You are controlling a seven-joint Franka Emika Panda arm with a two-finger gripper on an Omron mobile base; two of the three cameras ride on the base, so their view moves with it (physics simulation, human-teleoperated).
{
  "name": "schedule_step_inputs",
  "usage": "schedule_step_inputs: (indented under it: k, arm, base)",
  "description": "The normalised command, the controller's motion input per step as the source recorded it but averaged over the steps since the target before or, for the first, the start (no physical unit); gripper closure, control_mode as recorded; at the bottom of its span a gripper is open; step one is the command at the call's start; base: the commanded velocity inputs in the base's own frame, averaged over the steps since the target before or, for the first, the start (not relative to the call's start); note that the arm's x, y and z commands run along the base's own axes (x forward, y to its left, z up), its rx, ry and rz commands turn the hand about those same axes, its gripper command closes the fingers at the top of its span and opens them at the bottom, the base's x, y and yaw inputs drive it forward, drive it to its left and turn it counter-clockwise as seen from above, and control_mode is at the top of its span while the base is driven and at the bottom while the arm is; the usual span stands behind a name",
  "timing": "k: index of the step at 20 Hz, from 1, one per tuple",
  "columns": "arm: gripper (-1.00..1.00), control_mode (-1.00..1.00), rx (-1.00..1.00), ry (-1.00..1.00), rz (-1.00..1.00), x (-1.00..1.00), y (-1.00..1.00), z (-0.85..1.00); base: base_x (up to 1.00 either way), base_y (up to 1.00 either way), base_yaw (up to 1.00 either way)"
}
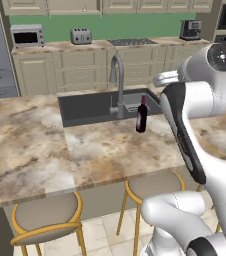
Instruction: Get the candle and the wine from the cabinet and move them to the dining counter.
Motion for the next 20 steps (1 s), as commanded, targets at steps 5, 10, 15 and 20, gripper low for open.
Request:
schedule_step_inputs:
  k: [5, 10, 15, 20]
  arm:
    - [-1.0, -1.0, 0.09, 0.0, 0.12, -0.23, 0.1, 0.04]
    - [-1.0, -1.0, 0.0, 0.0, 0.05, -0.16, 0.07, 0.0]
    - [-1.0, -1.0, 0.0, 0.0, 0.0, -0.19, 0.0, 0.0]
    - [-1.0, 1.0, 0.0, -0.01, 0.0, -0.08, 0.0, 0.0]
  base:
    - [0.0, 0.0, 0.0]
    - [0.0, 0.0, 0.0]
    - [0.0, 0.0, 0.0]
    - [-0.1, -0.01, 0.0]
